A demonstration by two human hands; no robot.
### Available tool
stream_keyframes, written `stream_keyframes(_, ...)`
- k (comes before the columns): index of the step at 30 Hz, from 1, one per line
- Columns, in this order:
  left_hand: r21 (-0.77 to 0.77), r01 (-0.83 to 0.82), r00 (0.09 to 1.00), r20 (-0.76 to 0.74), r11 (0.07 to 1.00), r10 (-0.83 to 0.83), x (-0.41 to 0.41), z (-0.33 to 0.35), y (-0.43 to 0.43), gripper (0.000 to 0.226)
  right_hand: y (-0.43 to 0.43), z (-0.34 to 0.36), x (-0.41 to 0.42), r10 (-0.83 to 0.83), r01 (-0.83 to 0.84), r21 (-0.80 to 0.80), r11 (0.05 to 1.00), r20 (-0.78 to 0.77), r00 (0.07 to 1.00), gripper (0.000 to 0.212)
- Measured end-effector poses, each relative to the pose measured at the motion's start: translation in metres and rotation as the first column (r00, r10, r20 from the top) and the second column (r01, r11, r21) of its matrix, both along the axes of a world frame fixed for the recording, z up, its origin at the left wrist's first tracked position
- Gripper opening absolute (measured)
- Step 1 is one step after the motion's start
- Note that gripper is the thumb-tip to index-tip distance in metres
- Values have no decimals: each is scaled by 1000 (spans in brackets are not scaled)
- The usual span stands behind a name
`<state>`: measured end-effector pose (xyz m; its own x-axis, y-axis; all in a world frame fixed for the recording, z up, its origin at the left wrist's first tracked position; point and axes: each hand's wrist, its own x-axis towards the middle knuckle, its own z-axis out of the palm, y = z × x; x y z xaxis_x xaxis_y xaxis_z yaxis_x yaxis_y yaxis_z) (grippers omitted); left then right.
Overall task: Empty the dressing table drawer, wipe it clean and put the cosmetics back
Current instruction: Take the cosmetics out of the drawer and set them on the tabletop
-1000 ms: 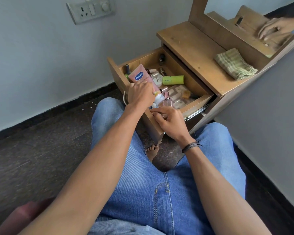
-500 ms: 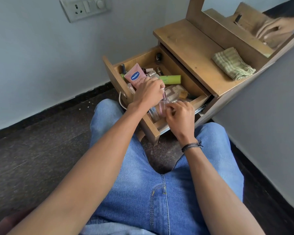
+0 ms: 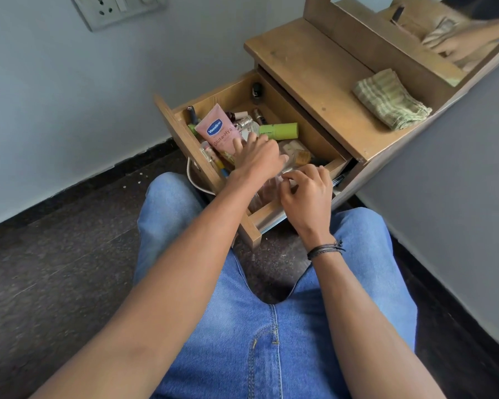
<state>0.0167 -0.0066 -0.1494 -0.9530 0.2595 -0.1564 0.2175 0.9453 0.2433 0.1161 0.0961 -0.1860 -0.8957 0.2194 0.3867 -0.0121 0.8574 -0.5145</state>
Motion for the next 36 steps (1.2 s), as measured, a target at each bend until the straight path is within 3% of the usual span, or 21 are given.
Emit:
stream_keyframes(8, 25, 4, 998, 56, 1000, -5, -1, -1, 7, 39, -1, 6, -3, -4, 8, -87, 996, 38, 999, 35)
stream_keyframes(14, 96, -27, 993, 117, 995, 15, -11, -3, 4, 45, 5, 5, -4, -81, 83, -99, 992, 23, 996, 18)
stream_keyframes(26, 36, 48, 985, 164, 998, -53, -6, -8, 11, 52, 11, 4, -2, -109, 114, -130, 985, 49, 993, 19)
stream_keyframes(36, 227, -16, 983, 179, 974, -26, -11, 0, 6, 45, 11, 3, -2, -113, 120, -167, 979, 51, 992, 19)
